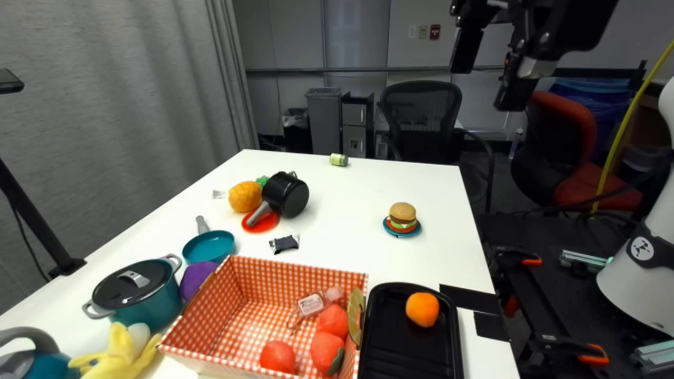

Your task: Remove one orange from the basket and put it on the grey plate

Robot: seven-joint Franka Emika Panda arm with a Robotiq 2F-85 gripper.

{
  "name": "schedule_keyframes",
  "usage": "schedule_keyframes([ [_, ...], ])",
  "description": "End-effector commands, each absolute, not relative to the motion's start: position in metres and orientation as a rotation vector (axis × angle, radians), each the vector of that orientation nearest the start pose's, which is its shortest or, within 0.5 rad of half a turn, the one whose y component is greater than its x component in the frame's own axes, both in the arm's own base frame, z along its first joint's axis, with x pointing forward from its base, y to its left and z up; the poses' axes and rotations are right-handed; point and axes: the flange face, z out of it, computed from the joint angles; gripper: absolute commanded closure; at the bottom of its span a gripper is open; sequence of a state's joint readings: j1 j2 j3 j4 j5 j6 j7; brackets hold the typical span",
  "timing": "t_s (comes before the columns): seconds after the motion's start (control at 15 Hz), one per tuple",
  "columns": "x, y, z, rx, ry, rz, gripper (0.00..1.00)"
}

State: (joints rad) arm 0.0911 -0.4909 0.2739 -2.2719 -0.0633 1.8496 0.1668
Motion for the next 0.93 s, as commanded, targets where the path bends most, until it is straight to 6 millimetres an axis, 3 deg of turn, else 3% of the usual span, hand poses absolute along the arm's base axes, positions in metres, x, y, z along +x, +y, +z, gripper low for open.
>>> schedule_keyframes([
  [0.0,0.411,0.161,0.532,-3.292,-0.373,-0.157,0.00],
  [0.27,0.441,0.170,0.516,-3.267,-0.428,-0.147,0.00],
  [0.87,0.517,0.161,0.457,-3.167,-0.529,-0.086,0.00],
])
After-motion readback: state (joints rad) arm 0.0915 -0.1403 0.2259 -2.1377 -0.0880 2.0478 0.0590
